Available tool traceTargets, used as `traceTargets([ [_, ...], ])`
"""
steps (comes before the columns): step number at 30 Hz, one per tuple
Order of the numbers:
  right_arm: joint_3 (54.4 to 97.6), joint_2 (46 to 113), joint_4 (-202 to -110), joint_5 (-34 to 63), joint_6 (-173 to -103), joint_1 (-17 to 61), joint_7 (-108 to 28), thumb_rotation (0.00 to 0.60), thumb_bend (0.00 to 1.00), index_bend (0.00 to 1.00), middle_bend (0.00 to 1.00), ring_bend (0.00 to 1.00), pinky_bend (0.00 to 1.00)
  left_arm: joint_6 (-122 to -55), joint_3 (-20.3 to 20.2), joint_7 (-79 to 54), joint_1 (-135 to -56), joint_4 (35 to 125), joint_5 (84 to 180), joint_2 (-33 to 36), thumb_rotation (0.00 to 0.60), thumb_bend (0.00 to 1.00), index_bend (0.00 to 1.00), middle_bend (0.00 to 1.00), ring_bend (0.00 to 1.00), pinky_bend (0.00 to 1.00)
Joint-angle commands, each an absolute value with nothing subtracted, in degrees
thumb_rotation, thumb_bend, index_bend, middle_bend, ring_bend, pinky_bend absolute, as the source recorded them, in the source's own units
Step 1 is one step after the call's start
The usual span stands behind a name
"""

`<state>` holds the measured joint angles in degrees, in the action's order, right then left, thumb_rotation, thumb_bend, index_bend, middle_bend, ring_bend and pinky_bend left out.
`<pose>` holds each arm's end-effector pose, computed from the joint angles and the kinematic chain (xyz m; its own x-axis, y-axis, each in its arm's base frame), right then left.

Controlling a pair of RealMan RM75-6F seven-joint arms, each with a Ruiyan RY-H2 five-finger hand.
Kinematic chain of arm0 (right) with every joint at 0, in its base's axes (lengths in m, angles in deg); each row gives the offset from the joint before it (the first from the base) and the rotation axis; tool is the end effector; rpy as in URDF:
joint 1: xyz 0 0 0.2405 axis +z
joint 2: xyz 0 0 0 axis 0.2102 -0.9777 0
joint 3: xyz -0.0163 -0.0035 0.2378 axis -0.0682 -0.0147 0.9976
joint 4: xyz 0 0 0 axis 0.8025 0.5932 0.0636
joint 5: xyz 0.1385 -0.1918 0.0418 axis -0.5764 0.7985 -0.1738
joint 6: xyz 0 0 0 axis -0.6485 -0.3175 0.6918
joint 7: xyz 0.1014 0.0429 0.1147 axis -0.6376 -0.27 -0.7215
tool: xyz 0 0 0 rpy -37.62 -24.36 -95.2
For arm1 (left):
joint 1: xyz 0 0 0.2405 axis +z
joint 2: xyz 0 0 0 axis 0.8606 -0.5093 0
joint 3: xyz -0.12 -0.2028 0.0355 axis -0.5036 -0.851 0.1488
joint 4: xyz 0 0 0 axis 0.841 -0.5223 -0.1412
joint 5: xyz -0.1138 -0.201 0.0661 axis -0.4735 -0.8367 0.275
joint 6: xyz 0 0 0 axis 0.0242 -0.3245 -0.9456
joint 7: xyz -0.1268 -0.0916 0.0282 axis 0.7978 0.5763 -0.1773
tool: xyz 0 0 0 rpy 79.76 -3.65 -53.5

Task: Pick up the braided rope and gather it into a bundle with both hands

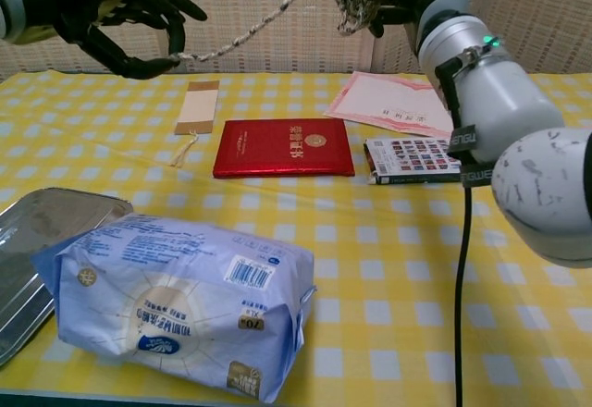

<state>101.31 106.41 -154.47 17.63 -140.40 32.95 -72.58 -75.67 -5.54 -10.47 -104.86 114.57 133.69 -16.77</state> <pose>-0.0300 -0.4081 -0.0288 -0.7867 -0.1202 0.6055 -0.5790 -0.1966 -0.7913 -0.0801 0.3493 0.0463 0.1554 0.3740 0.9143 0.9272 -0.3746 -0.0043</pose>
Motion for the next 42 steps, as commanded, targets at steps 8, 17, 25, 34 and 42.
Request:
traceTargets([
  [8, 96.67, 95.50, -164.93, 21.77, -134.81, 27.78, -79.91, 0.600, 0.69, 0.86, 0.72, 0.89, 0.84, -72.42, -3.97, -20.92, -109.90, 103.90, 117.66, -11.97, 0.600, 0.52, 0.67, 0.09, 0.00, 0.00],
  [17, 90.94, 87.39, -169.17, 28.09, -131.99, 25.23, -84.25, 0.600, 0.69, 0.86, 0.72, 0.89, 0.84, -75.10, -4.05, -27.85, -112.86, 95.98, 107.62, -7.92, 0.600, 0.52, 0.67, 0.09, 0.00, 0.00],
  [25, 85.95, 83.05, -170.98, 32.21, -129.18, 26.18, -80.48, 0.600, 0.69, 0.86, 0.72, 0.90, 0.84, -79.14, -6.73, -27.98, -112.95, 97.23, 109.93, -7.98, 0.600, 0.52, 0.67, 0.09, 0.00, 0.00],
  [34, 83.31, 84.05, -171.60, 32.43, -127.22, 28.88, -74.34, 0.600, 0.69, 0.87, 0.72, 0.89, 0.84, -84.34, -9.86, -28.31, -113.19, 103.33, 117.73, -9.66, 0.600, 0.52, 0.66, 0.09, 0.00, 0.00],
  [42, 83.70, 87.00, -171.43, 25.50, -123.81, 32.06, -65.04, 0.600, 0.69, 0.87, 0.73, 0.89, 0.84, -87.79, -12.59, -29.38, -113.89, 110.30, 122.91, -11.12, 0.600, 0.52, 0.66, 0.09, 0.00, 0.00],
])
